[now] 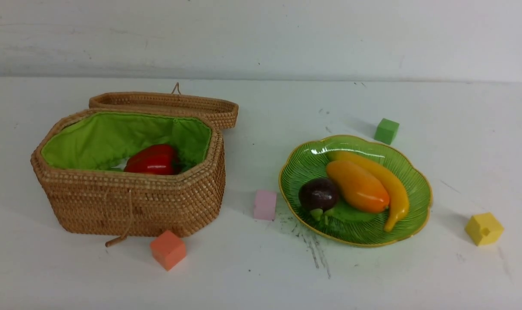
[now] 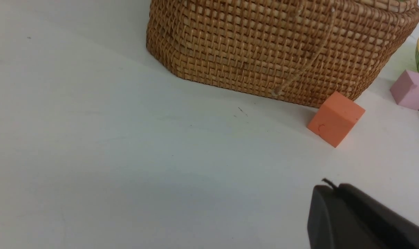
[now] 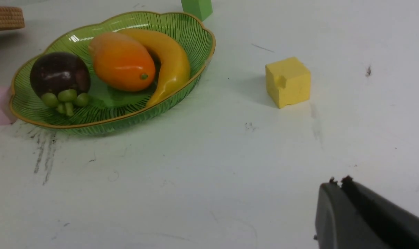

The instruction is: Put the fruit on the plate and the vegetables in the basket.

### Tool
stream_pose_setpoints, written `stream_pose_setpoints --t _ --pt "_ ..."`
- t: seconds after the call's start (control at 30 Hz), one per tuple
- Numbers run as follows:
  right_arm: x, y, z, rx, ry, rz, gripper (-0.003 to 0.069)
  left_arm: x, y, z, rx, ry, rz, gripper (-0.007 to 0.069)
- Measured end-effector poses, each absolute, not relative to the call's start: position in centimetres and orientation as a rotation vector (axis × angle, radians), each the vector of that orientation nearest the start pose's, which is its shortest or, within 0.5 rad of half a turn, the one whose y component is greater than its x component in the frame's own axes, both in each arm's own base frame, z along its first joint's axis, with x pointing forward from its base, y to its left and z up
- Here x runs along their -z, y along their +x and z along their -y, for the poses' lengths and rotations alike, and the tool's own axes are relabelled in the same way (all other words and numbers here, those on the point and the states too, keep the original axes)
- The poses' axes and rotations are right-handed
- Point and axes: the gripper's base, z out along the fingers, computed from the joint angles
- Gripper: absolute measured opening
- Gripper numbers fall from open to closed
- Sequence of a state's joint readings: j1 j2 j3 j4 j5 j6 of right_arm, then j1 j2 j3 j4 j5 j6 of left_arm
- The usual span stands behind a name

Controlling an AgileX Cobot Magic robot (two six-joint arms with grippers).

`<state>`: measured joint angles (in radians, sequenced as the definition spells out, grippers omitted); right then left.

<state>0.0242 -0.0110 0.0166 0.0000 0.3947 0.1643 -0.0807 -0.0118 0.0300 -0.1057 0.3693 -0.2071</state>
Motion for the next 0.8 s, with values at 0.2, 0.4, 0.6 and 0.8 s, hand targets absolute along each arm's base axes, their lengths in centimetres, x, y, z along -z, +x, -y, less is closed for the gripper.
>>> stream_pose_setpoints --t 0.2,0.4,0.6,0.8 --pt "-17.29 5.19 -0.13 -0.129 0.132 -1.88 0.0036 -17.07 5.22 0.77 0.303 -0.187 -1.871 -0.0013" --pt "-17.29 5.19 -0.13 -0.129 0.132 -1.88 0.0041 -17.07 5.22 0.77 0.303 -0.187 -1.871 -0.0012" --pt "-17.29 5.19 -0.13 -0.129 0.131 -1.88 0.0052 -17.07 5.22 0.77 0.303 -0.187 -1.871 -0.0008" --pt "-17.29 5.19 -0.13 -0.129 0.131 -1.88 0.0057 -17.07 5.22 0.77 0.303 -0.187 -1.871 -0.0004"
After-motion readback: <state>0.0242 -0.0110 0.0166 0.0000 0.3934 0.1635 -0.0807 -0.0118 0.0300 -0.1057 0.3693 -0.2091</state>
